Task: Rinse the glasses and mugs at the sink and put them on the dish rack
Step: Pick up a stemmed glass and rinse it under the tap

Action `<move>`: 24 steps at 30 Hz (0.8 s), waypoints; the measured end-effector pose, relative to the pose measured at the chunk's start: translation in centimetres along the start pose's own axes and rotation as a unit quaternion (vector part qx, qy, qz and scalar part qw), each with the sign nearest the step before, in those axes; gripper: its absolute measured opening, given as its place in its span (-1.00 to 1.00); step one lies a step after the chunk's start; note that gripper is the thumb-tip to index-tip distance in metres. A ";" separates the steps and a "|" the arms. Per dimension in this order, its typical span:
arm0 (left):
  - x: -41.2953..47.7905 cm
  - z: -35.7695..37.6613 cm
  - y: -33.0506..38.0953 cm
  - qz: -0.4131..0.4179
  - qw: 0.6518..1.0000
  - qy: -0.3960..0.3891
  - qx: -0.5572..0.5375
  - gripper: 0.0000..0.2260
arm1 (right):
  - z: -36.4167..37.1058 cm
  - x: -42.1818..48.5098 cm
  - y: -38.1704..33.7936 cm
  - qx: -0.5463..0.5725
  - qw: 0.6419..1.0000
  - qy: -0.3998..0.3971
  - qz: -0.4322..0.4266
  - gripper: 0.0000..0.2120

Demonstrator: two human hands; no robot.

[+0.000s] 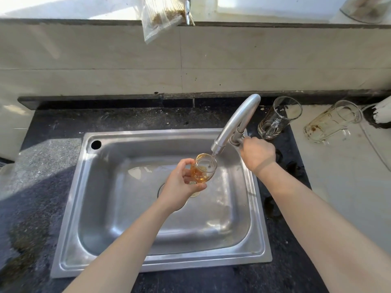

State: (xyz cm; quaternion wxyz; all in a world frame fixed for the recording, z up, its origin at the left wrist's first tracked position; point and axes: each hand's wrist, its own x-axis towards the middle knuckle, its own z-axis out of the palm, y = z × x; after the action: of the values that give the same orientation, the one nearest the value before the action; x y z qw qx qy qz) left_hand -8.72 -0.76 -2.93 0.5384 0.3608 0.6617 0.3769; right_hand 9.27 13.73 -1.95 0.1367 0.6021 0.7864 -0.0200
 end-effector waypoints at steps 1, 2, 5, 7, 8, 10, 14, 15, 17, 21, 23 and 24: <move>0.0 0.1 0.1 -0.002 1.000 -0.002 -0.002 -0.50 | -0.3 -0.5 0.1 0.020 1.000 0.006 0.013 -0.68; 0.0 0.1 0.2 -0.004 1.000 -0.004 -0.006 -0.51 | -0.5 -1.2 0.2 0.045 0.998 0.024 0.020 -0.65; 0.1 0.4 0.5 -0.008 1.000 -0.012 -0.007 -0.50 | -1.2 -3.9 0.2 0.246 0.966 0.079 0.027 -0.76; 0.1 0.6 0.7 -0.014 1.000 -0.016 -0.011 -0.51 | -1.8 -5.4 -0.2 0.447 0.893 0.015 0.048 -0.83; 0.1 0.6 0.7 -0.016 1.000 -0.017 -0.014 -0.51 | -2.2 -5.9 -0.6 0.524 0.850 -0.043 0.045 -0.81; 0.1 0.6 0.9 -0.015 1.000 -0.019 -0.020 -0.52 | -2.5 -6.7 -1.4 0.603 0.782 -0.156 0.019 -0.66; 0.0 0.7 0.9 -0.017 0.999 -0.025 -0.030 -0.53 | -1.6 -7.1 -3.5 0.617 0.766 -0.179 -0.007 -0.45; 0.0 0.7 0.9 -0.019 0.999 -0.024 -0.031 -0.52 | -1.5 -7.2 -4.1 0.620 0.768 -0.163 -0.009 -0.53; -0.1 0.6 0.7 -0.024 0.999 -0.019 -0.031 -0.52 | -1.6 -7.2 -5.0 0.629 0.764 -0.142 -0.009 -0.72; -0.2 0.1 0.1 -0.031 0.998 -0.002 -0.050 -0.55 | -1.8 -7.0 -6.1 0.597 0.794 -0.111 -0.026 -0.75; -0.1 0.0 0.1 -0.034 0.997 -0.004 -0.065 -0.57 | -1.8 -6.8 -6.0 0.616 0.783 -0.089 -0.002 -0.78; -0.1 -0.1 0.1 -0.036 0.997 -0.011 -0.067 -0.57 | -1.7 -6.8 -5.9 0.628 0.774 -0.078 0.013 -0.80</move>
State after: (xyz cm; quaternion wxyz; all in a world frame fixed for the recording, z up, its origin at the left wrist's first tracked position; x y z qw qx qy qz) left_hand -8.74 -0.83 -2.76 0.5819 0.3039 0.6416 0.3967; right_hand 4.97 6.09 0.50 -0.2106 0.5605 0.5774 -0.5551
